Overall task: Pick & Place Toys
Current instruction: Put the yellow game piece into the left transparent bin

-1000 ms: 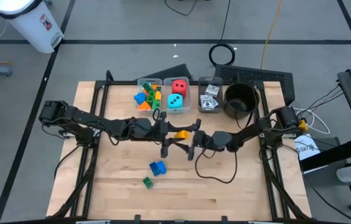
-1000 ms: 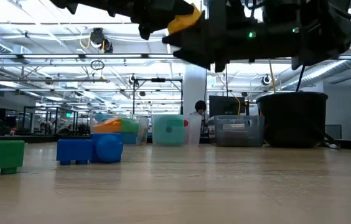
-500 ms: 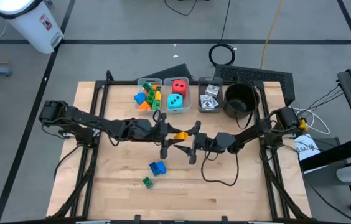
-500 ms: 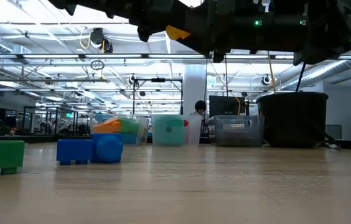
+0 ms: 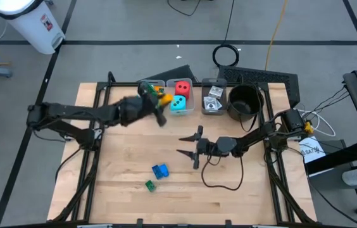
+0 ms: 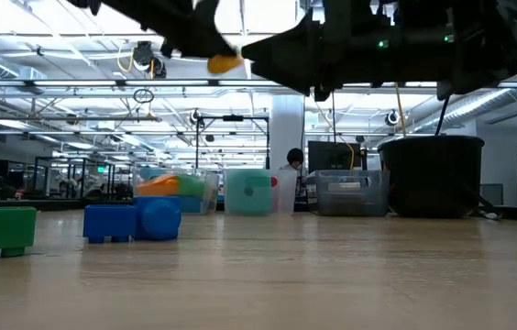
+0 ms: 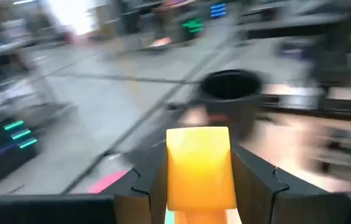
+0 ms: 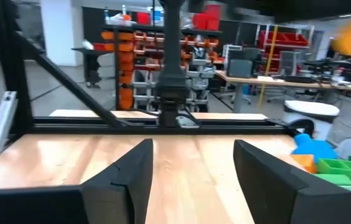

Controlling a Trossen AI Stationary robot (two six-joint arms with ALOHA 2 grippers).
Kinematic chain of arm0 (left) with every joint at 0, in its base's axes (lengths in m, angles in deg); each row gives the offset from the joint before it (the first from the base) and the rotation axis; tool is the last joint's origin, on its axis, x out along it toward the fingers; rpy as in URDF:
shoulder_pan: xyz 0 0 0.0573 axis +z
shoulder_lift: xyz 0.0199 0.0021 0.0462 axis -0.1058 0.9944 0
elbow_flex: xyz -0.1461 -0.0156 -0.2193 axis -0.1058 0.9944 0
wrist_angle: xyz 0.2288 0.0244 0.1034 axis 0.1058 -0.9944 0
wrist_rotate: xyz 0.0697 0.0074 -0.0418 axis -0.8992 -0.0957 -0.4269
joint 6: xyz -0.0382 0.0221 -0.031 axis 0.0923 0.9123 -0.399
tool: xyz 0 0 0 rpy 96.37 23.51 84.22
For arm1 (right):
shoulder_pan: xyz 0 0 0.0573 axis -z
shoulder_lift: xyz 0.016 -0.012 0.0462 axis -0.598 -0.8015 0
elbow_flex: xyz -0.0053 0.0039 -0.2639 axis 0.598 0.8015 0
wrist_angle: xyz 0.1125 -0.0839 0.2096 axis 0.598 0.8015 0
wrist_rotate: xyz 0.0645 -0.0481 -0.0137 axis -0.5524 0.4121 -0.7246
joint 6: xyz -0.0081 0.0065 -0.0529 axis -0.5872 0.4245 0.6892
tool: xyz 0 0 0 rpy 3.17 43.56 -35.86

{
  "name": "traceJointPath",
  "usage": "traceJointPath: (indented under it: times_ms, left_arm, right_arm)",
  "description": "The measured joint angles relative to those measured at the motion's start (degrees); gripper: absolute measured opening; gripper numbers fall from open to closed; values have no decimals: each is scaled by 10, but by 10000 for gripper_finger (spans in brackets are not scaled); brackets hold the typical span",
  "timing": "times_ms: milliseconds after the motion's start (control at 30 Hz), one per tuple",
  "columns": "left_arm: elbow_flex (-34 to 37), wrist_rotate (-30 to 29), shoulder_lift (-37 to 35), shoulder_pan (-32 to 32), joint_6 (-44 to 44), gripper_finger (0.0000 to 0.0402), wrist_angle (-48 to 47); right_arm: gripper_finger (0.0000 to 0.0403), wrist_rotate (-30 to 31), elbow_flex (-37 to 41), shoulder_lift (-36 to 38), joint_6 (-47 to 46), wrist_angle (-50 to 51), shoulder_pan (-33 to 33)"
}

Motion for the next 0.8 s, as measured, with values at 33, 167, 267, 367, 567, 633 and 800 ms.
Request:
traceJointPath:
  times_ms: [33, 167, 267, 367, 567, 633, 800]
  left_arm:
    - [0, -9, -3, 18, 0, 137, -10]
    - [0, -1, 1, 99, -18, 137, -51]
    - [0, 24, 22, 168, -39, 137, -58]
    - [0, 78, 52, 226, -57, 137, -46]
    - [0, 113, 141, 305, -100, 137, -31]
    - [0, 114, 172, 319, -121, 141, -17]
    - [1, 103, 222, 345, -167, 157, -8]
  right_arm:
    - [192, -1, 0, 0, 0, 1, -1]
    - [193, -1, 0, 0, 0, 7, -1]
    - [194, -1, 0, 0, 0, 14, -1]
    - [194, -1, 0, 0, 9, 27, 0]
    - [194, 1, 0, 0, 15, 39, 2]
    - [194, 1, 0, 0, 15, 39, 2]
    - [194, 1, 0, 0, 15, 39, 2]
